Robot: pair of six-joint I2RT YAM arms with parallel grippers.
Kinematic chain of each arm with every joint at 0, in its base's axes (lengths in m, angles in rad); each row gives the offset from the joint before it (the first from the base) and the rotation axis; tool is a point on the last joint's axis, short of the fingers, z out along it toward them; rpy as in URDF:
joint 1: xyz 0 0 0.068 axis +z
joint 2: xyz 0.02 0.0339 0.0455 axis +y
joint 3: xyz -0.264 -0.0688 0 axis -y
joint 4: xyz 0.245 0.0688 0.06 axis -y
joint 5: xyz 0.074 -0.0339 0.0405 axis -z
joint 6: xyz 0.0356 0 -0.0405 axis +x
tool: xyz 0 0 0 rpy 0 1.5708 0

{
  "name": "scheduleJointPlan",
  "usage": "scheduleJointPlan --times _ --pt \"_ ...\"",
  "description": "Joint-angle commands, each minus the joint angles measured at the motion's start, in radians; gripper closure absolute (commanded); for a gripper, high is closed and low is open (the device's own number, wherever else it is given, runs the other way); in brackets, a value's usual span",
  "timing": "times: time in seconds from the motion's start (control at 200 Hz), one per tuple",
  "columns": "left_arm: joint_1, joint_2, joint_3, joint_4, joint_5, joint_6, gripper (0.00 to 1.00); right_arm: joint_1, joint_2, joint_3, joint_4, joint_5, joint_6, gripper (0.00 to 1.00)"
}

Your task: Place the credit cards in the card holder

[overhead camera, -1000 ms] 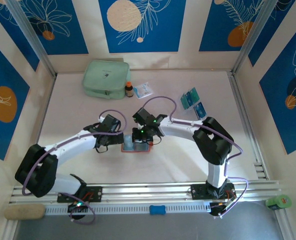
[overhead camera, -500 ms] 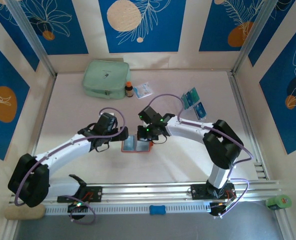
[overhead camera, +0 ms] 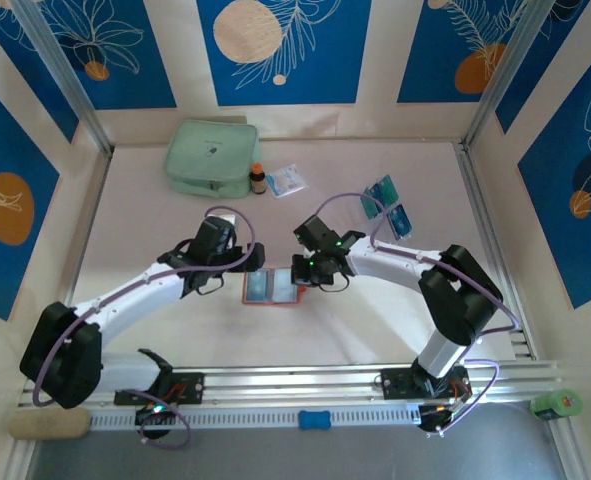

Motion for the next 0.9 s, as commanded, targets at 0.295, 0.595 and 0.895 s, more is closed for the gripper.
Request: scheduleJointPlan --times 0.295,0.595,0.895 --pt "0.043 0.055 -0.038 0.141 0.186 -0.038 0.0 0.019 0.009 0.014 0.019 -0.019 -0.019 1.0" --pt "0.054 0.055 -0.092 0.199 0.229 -0.079 0.0 0.033 0.084 0.076 0.016 -0.023 -0.034 1.0" --pt "0.059 0.075 -0.122 0.226 0.252 -0.092 0.0 0.013 0.141 0.034 0.019 -0.021 -0.024 1.0"
